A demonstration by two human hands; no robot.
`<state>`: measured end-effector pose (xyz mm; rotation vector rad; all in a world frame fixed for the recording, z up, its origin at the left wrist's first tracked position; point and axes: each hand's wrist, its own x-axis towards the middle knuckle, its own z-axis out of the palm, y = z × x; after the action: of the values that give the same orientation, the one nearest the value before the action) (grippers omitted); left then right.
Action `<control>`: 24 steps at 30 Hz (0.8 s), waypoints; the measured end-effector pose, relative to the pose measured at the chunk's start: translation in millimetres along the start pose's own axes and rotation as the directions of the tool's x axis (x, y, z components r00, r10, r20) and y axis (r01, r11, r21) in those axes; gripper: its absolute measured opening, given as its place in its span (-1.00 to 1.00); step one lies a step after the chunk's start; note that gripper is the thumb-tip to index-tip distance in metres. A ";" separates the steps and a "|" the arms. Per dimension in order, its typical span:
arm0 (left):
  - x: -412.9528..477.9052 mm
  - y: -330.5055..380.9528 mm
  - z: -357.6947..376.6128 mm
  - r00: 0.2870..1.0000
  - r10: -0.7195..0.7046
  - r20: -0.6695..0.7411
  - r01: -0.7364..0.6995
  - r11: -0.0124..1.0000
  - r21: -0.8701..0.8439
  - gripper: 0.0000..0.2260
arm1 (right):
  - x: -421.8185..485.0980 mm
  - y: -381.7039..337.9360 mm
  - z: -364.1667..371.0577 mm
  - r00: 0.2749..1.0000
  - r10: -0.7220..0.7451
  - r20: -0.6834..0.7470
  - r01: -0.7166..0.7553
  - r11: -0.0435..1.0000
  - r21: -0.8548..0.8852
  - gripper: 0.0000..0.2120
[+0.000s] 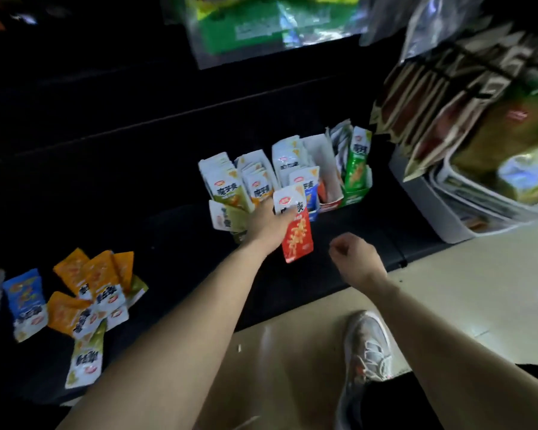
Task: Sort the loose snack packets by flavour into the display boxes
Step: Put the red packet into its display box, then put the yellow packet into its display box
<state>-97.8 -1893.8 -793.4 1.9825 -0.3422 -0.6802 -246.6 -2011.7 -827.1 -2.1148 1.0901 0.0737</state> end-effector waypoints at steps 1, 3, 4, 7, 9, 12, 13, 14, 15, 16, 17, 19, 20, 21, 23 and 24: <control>11.7 11.3 14.1 1.000 0.009 -0.021 -0.009 1.000 -0.003 -0.76 | 3.6 5.5 -6.5 1.000 0.002 -0.010 -0.002 1.000 -0.004 -0.87; 31.7 33.5 37.7 0.995 0.035 -0.097 -0.034 0.999 0.008 -0.77 | 9.5 15.7 -17.5 0.999 0.008 -0.033 -0.008 1.000 0.007 -0.87; 40.1 44.4 46.7 0.989 0.052 -0.136 -0.051 0.999 0.012 -0.77 | 12.1 20.1 -21.3 0.999 0.023 -0.041 -0.021 0.999 0.026 -0.87; 63.4 64.6 66.0 0.966 0.123 -0.228 -0.097 0.987 0.125 -0.66 | 16.7 32.0 -25.8 0.997 0.064 -0.052 -0.060 0.994 0.092 -0.86; 77.2 68.1 73.0 0.945 0.162 -0.285 -0.084 0.959 0.269 -0.58 | 19.9 36.1 -24.6 0.997 0.065 -0.034 -0.061 0.992 0.106 -0.85; 85.9 69.4 81.5 0.921 0.229 -0.315 -0.070 0.894 0.443 -0.64 | 25.3 34.8 -20.2 0.998 0.059 0.000 -0.058 0.990 0.131 -0.82; 86.1 70.1 83.7 0.913 0.251 -0.320 -0.070 0.872 0.485 -0.65 | 26.4 33.3 -18.6 0.998 0.058 0.002 -0.057 0.989 0.136 -0.82; 85.8 70.8 85.3 0.906 0.274 -0.323 -0.071 0.850 0.522 -0.66 | 27.4 31.4 -17.0 0.998 0.056 0.003 -0.055 0.989 0.140 -0.81; 85.3 70.8 85.4 0.899 0.290 -0.328 -0.069 0.834 0.548 -0.67 | 27.6 29.9 -15.6 0.999 0.053 0.006 -0.053 0.988 0.143 -0.81; 86.0 69.6 84.8 0.897 0.292 -0.331 -0.064 0.828 0.557 -0.66 | 27.9 28.2 -14.4 0.999 0.050 0.011 -0.051 0.988 0.148 -0.81; 86.4 68.0 82.7 0.897 0.285 -0.337 -0.054 0.829 0.556 -0.65 | 27.8 26.9 -13.1 0.999 0.048 0.015 -0.050 0.987 0.153 -0.82; 87.1 63.0 76.9 0.900 0.271 -0.342 -0.040 0.832 0.554 -0.61 | 27.7 25.0 -11.2 0.999 0.046 0.016 -0.048 0.987 0.156 -0.82; 87.9 59.0 73.7 0.898 0.276 -0.341 -0.045 0.831 0.555 -0.61 | 27.8 24.5 -10.3 0.999 0.042 0.016 -0.044 0.987 0.153 -0.83; 88.9 54.9 71.6 0.898 0.285 -0.336 -0.056 0.830 0.555 -0.63 | 27.8 24.3 -9.3 0.999 0.039 0.018 -0.041 0.988 0.149 -0.83; 91.4 48.2 68.8 0.895 0.304 -0.326 -0.077 0.825 0.559 -0.68 | 27.0 24.4 -7.5 0.999 0.037 0.030 -0.041 0.989 0.140 -0.84; 93.6 46.0 69.0 0.893 0.319 -0.316 -0.098 0.826 0.555 -0.69 | 26.8 24.8 -7.0 0.999 0.037 0.036 -0.041 0.990 0.135 -0.85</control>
<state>-61.5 -2012.5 -808.6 2.4924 -0.5343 -0.0099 -249.4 -2043.4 -846.3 -1.9648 1.0865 0.0516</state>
